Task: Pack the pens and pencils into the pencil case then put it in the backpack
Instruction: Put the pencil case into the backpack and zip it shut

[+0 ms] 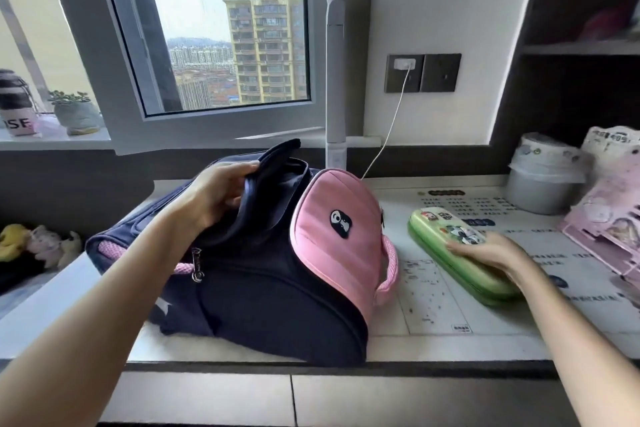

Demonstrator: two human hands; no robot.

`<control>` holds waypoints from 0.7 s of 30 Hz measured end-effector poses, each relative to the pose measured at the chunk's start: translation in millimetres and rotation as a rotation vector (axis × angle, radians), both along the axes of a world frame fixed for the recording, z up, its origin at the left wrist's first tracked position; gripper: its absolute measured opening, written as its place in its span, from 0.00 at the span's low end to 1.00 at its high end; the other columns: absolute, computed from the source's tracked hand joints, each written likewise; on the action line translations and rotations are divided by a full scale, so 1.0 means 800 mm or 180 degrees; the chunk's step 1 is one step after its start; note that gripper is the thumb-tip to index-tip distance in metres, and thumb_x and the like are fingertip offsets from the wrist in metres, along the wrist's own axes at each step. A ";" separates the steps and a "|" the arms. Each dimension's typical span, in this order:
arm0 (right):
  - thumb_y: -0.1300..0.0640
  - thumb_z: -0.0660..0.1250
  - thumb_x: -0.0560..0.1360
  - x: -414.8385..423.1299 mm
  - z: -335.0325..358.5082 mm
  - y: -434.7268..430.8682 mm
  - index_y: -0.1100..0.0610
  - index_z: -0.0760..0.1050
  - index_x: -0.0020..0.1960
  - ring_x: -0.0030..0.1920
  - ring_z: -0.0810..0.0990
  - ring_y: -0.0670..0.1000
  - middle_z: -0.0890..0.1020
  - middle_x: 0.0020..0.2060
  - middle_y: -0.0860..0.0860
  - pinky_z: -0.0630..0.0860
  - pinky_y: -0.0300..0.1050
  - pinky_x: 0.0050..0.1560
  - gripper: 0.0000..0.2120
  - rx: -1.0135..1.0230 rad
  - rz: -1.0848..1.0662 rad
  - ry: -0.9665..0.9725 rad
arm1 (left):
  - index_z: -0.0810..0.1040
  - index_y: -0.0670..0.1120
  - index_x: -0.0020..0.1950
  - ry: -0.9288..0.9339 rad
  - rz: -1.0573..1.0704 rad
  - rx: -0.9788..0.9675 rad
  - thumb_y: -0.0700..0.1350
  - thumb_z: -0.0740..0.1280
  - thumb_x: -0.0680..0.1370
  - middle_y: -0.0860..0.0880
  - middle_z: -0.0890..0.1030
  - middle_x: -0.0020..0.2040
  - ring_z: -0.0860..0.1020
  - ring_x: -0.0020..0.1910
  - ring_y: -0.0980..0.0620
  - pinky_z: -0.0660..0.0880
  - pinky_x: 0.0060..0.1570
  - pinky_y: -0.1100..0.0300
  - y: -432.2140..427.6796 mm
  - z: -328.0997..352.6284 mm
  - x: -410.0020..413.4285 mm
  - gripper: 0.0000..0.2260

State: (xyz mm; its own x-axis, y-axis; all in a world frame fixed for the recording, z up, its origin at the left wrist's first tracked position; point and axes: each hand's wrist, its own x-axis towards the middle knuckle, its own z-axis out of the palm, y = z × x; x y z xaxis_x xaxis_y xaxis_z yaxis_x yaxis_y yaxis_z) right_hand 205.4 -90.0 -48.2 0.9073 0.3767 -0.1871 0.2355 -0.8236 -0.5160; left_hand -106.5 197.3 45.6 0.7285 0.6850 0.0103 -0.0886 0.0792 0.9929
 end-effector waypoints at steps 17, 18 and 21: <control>0.53 0.80 0.61 -0.039 0.055 0.019 0.62 0.65 0.64 0.45 0.80 0.58 0.79 0.49 0.59 0.78 0.52 0.47 0.39 0.1345 0.0087 0.0229 | 0.71 0.41 0.30 0.1316 0.0594 0.2388 0.43 0.64 0.74 0.48 0.67 0.25 0.63 0.27 0.51 0.60 0.30 0.58 -0.047 0.039 0.006 0.12; 0.56 0.78 0.64 -0.049 0.064 0.021 0.62 0.65 0.65 0.44 0.81 0.57 0.79 0.48 0.58 0.77 0.51 0.45 0.35 0.1807 0.0119 0.0394 | 0.72 0.41 0.32 0.1447 0.0712 0.2588 0.43 0.64 0.74 0.46 0.67 0.27 0.64 0.28 0.50 0.60 0.32 0.58 -0.049 0.043 0.007 0.12; 0.56 0.72 0.70 -0.088 0.103 0.029 0.62 0.72 0.60 0.38 0.83 0.54 0.82 0.44 0.56 0.80 0.49 0.41 0.22 0.3088 0.0503 0.0978 | 0.71 0.40 0.32 0.1535 0.0928 0.2843 0.45 0.64 0.74 0.46 0.67 0.29 0.64 0.29 0.50 0.59 0.32 0.57 -0.050 0.057 0.005 0.13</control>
State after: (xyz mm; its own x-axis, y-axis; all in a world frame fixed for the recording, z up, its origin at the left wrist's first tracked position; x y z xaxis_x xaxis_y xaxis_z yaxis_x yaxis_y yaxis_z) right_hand 135.2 -66.5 34.2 0.7986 0.6001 0.0457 0.0507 0.0086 -0.9987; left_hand -102.2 157.6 91.5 0.5983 0.7207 0.3503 0.4330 -0.6586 0.6154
